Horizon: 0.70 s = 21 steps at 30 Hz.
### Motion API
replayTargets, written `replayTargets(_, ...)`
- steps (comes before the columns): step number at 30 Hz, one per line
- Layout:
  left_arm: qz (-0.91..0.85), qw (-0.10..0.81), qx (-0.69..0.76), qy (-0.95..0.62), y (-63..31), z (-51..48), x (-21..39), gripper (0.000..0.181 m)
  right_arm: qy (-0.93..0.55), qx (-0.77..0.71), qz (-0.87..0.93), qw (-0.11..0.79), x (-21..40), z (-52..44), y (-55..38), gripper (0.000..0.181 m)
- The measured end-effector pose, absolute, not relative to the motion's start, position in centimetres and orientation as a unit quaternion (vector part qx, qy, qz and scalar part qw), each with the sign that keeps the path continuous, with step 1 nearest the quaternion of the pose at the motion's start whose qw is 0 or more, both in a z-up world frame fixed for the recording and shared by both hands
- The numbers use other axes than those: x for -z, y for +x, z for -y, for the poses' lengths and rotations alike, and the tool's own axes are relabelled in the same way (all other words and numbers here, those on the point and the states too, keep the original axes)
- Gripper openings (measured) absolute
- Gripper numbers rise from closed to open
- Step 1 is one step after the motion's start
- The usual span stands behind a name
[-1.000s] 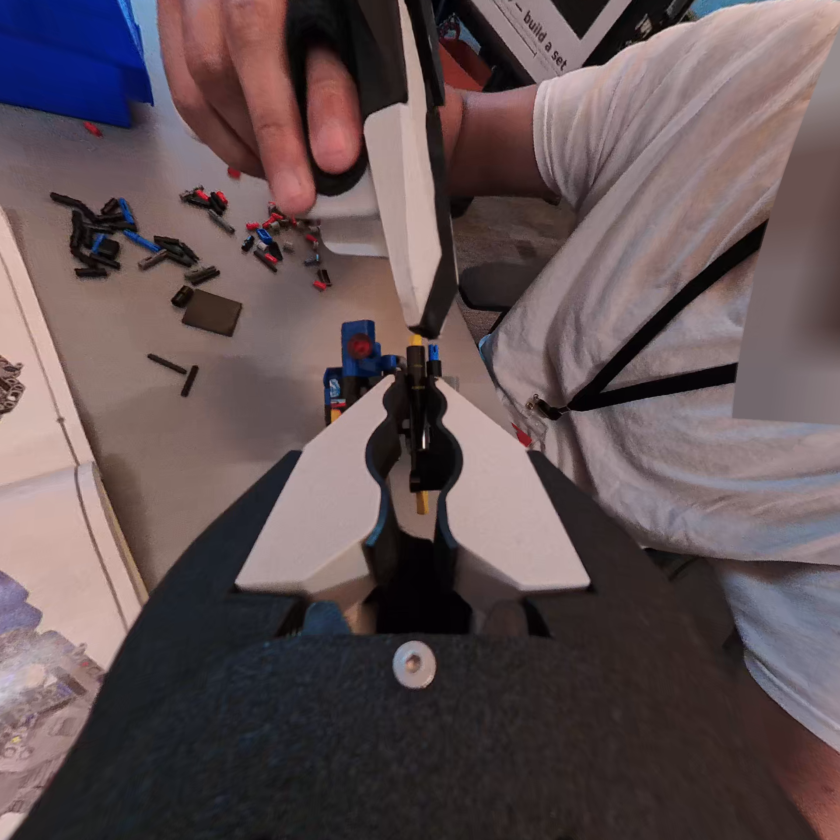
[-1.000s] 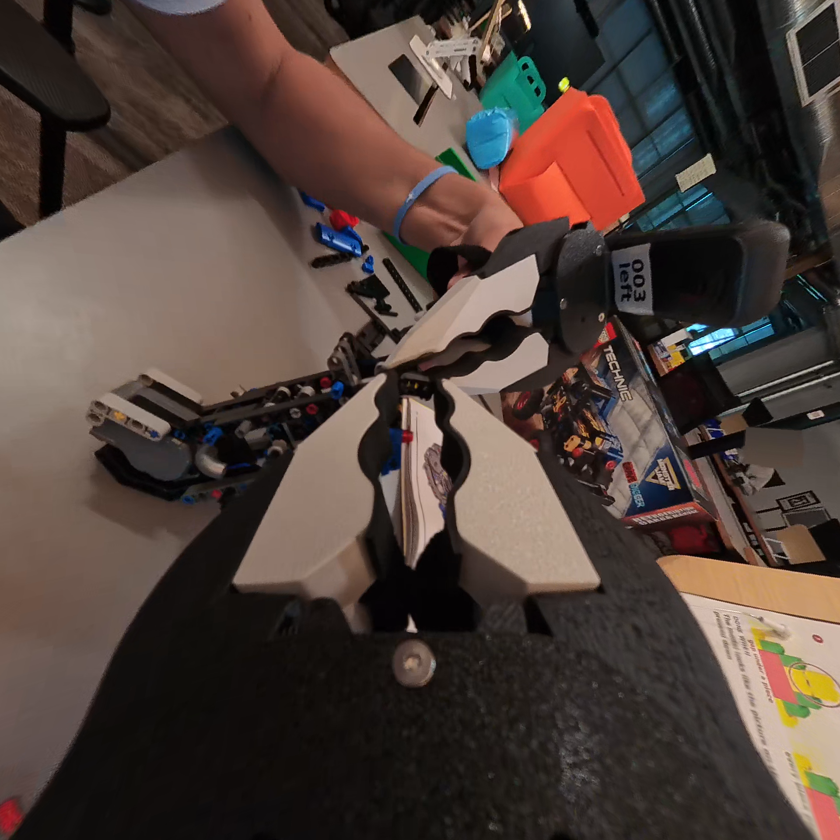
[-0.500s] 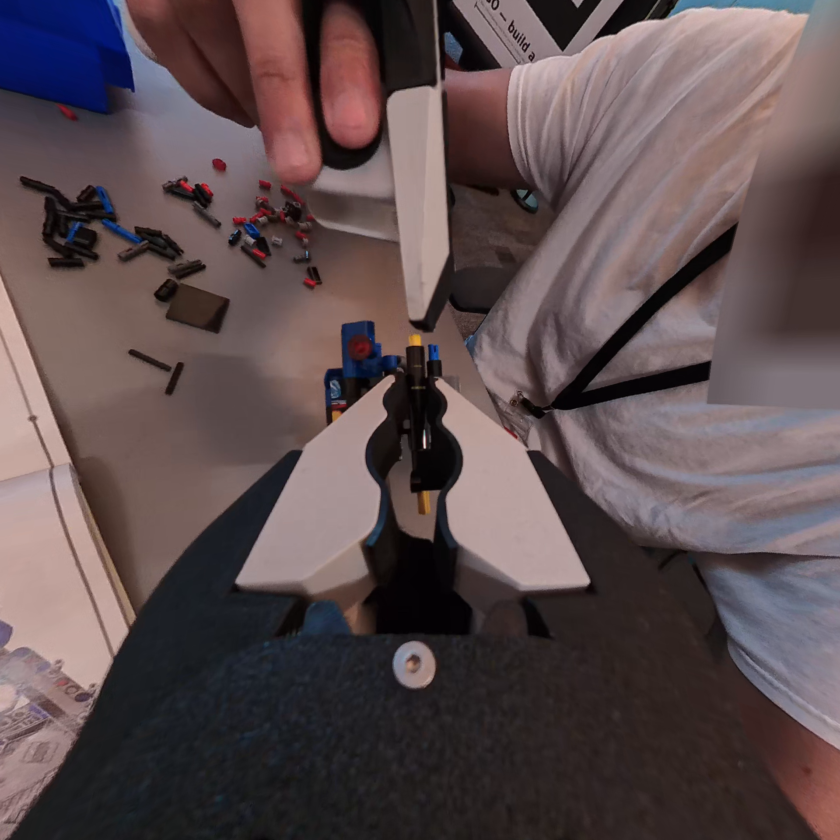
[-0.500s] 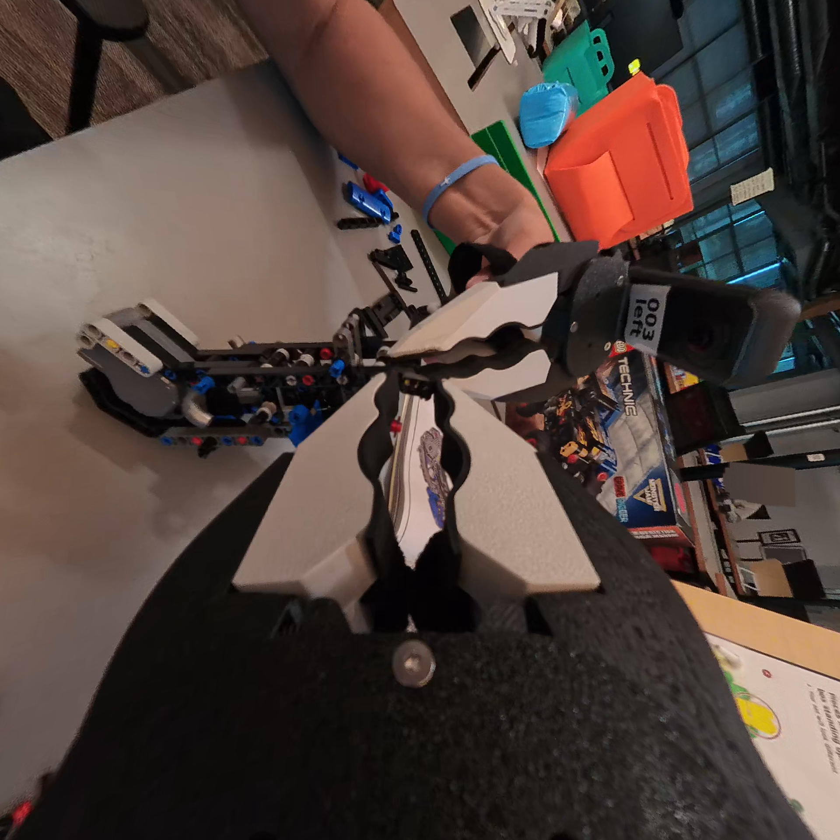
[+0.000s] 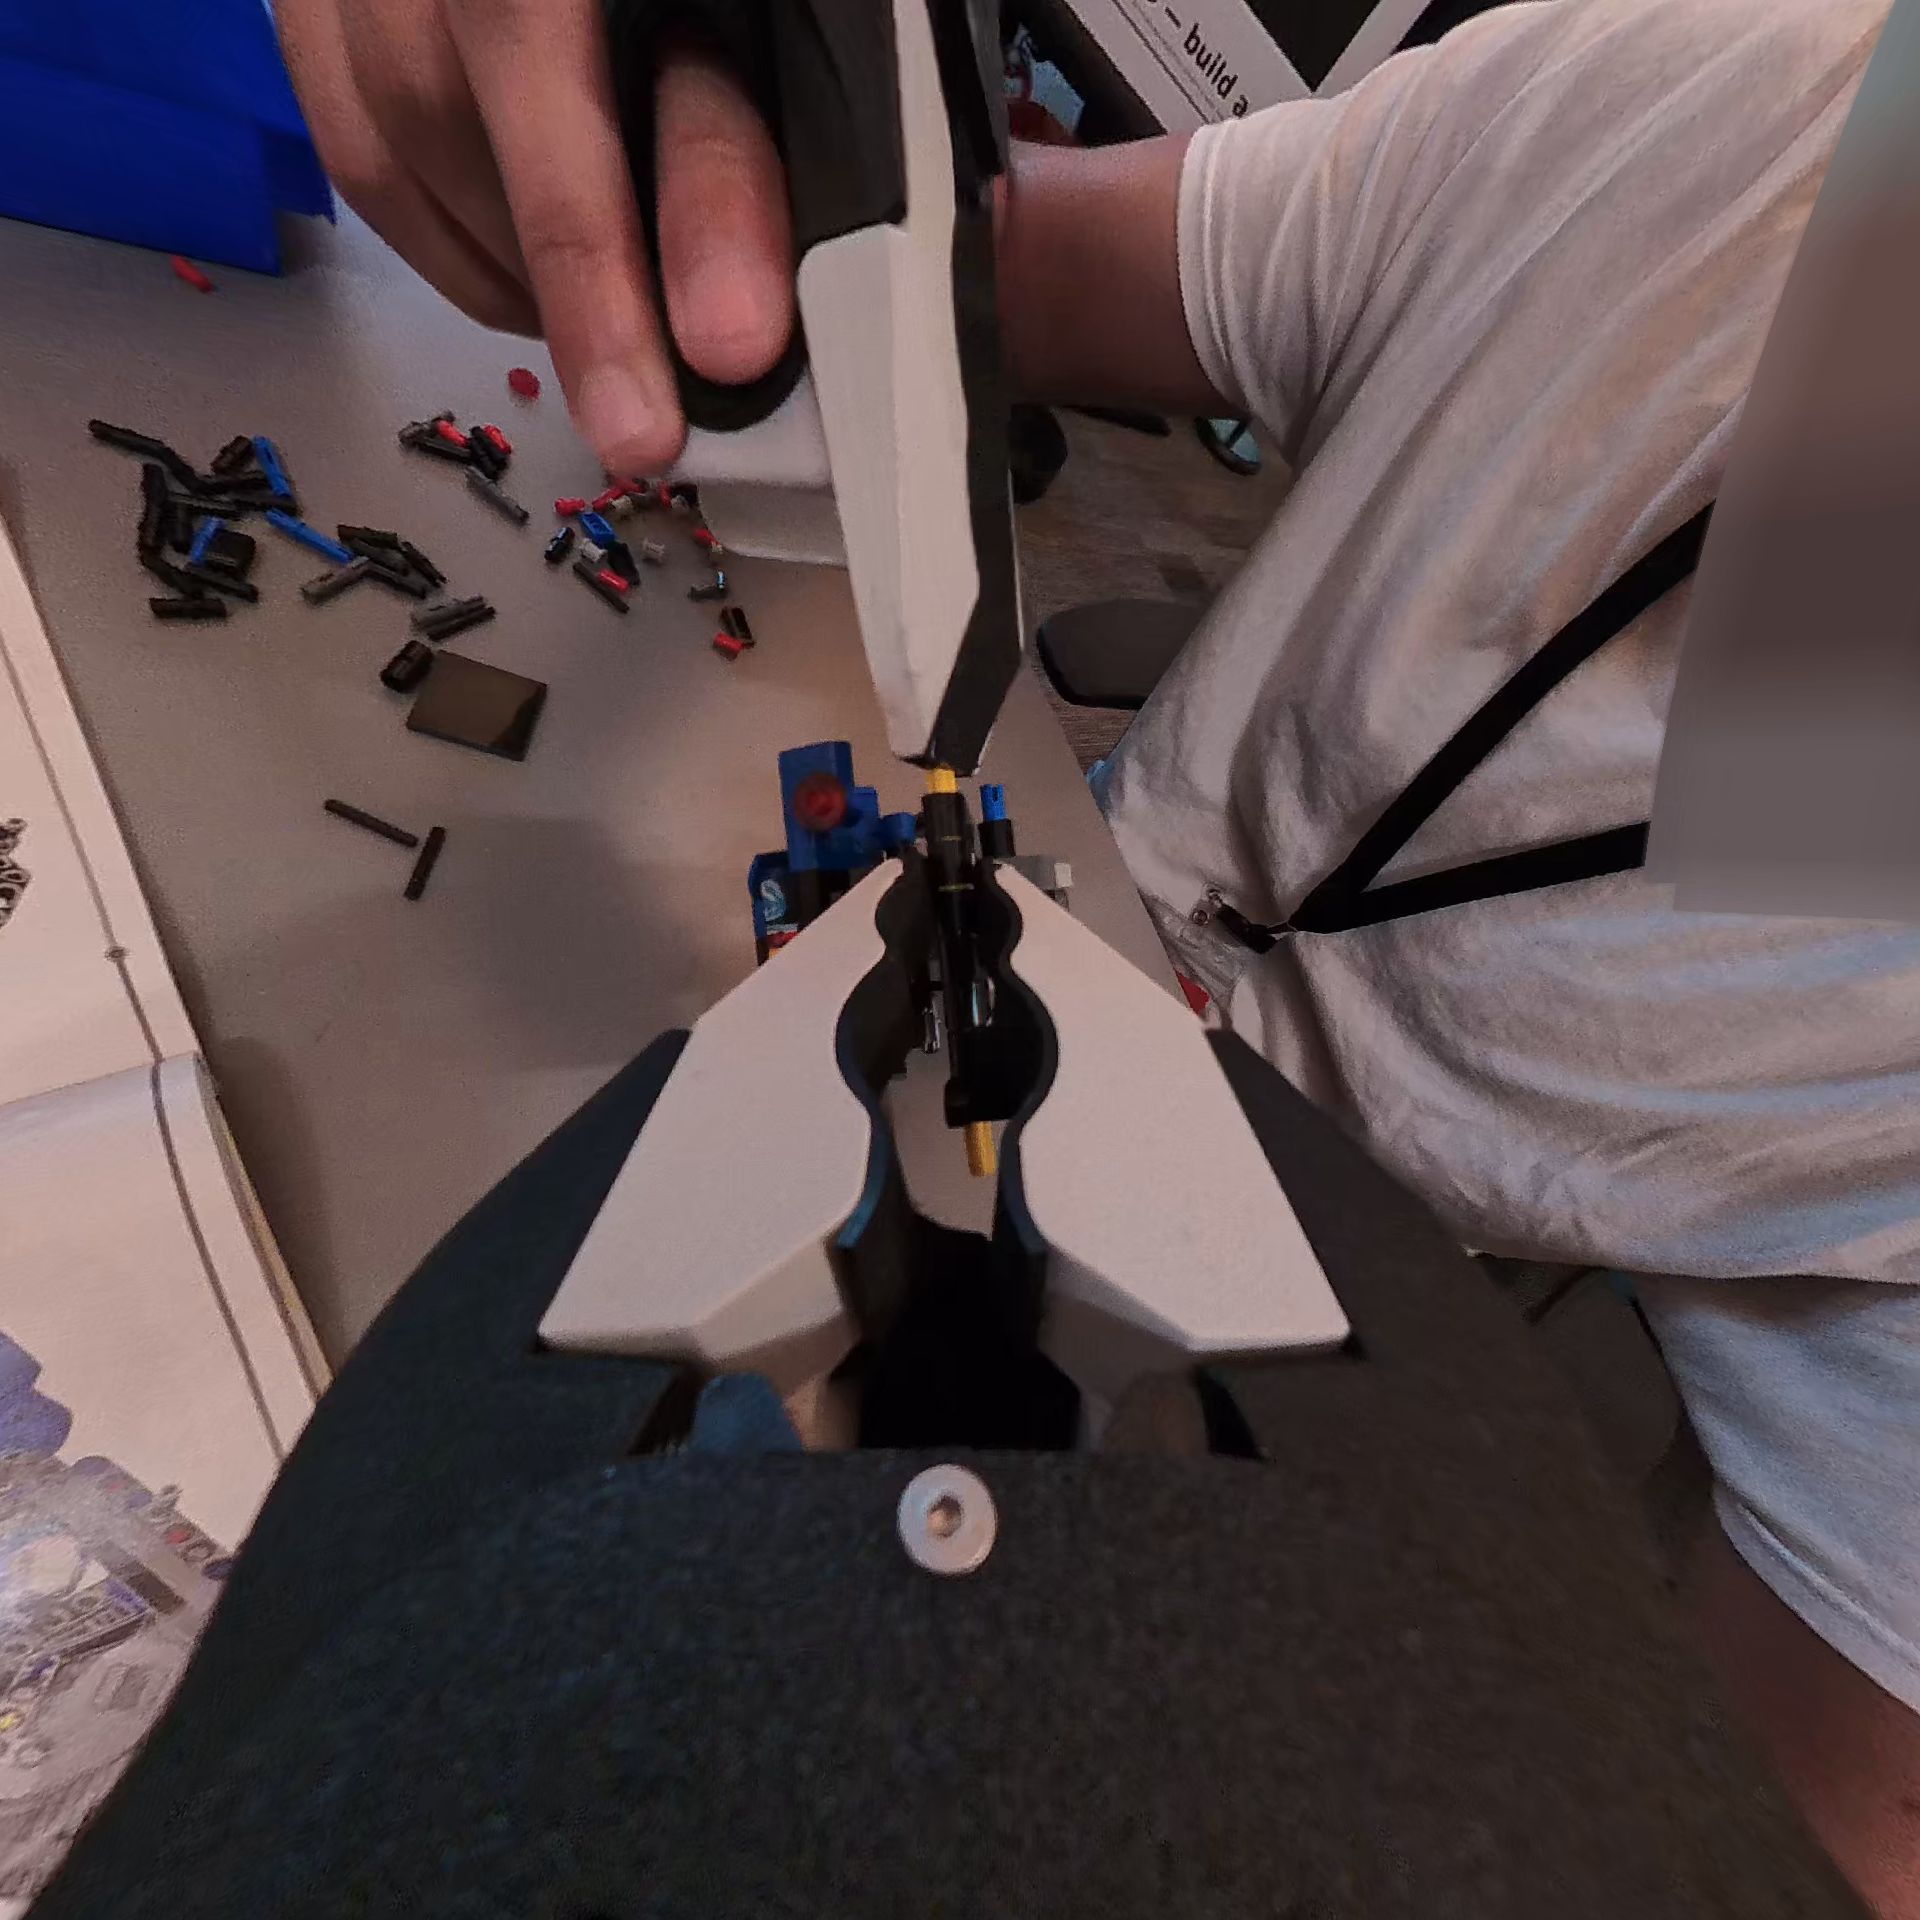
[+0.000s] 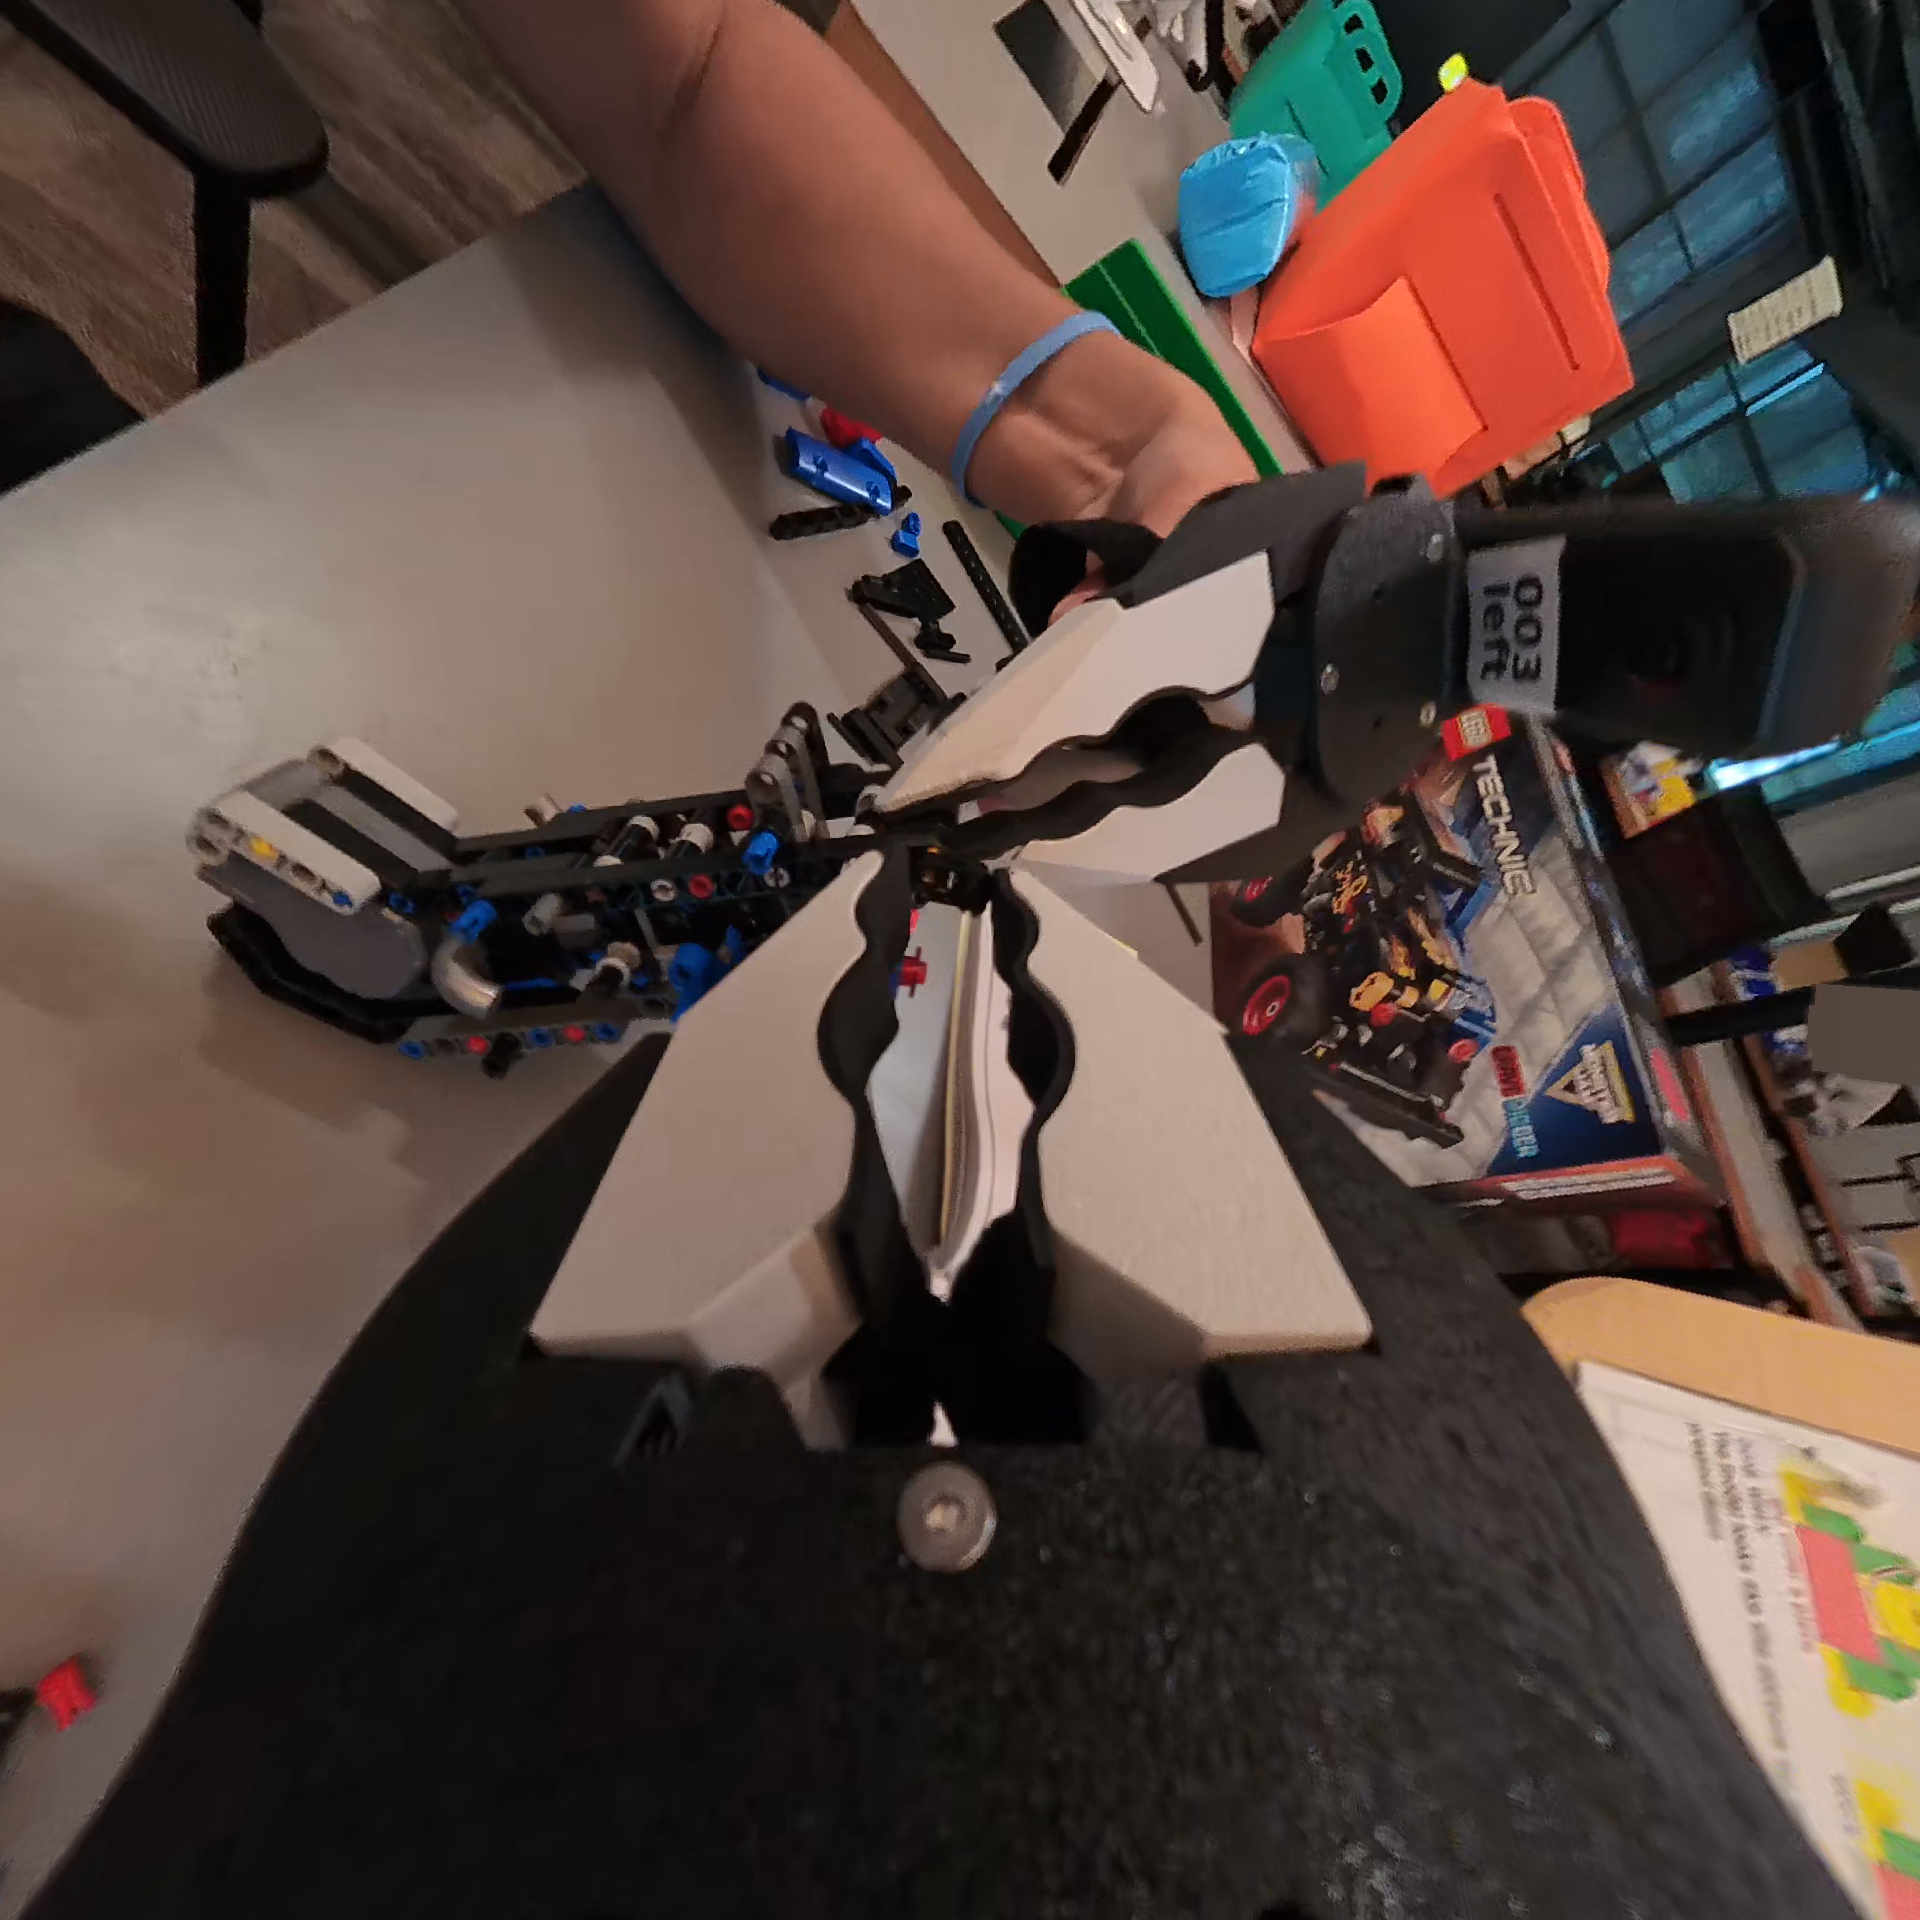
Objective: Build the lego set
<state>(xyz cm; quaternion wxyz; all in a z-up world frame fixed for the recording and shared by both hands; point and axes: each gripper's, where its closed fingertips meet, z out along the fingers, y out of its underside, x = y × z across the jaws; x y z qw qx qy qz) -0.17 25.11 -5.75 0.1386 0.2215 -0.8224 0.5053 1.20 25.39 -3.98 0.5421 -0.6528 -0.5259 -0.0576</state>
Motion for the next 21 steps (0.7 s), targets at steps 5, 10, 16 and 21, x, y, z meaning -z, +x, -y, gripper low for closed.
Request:
replayTargets(5, 0.826, 0.070, -0.509, 0.232, -0.5, -24.8, 5.0, 0.005, -0.685, 0.003, 0.451, 0.572, 3.2, -25.1, 0.7, 0.015)
replayTargets(10, 0.848, -0.045, -0.485, 0.208, -2.0, -24.1, 4.3, 0.006, -0.698, -0.064, 0.384, 0.602, 2.4, -24.2, -1.0, 0.014)
replayTargets(16, 0.857, -0.181, -0.432, 0.215, -4.5, -23.0, 4.1, 0.005, -0.685, -0.072, 0.383, 0.616, 2.4, -22.9, -3.7, 0.014)
replayTargets(21, 0.829, -0.250, -0.450, 0.219, -5.0, -23.1, 4.6, 0.005, -0.688, -0.067, 0.387, 0.610, 2.8, -22.8, -4.9, 0.014)
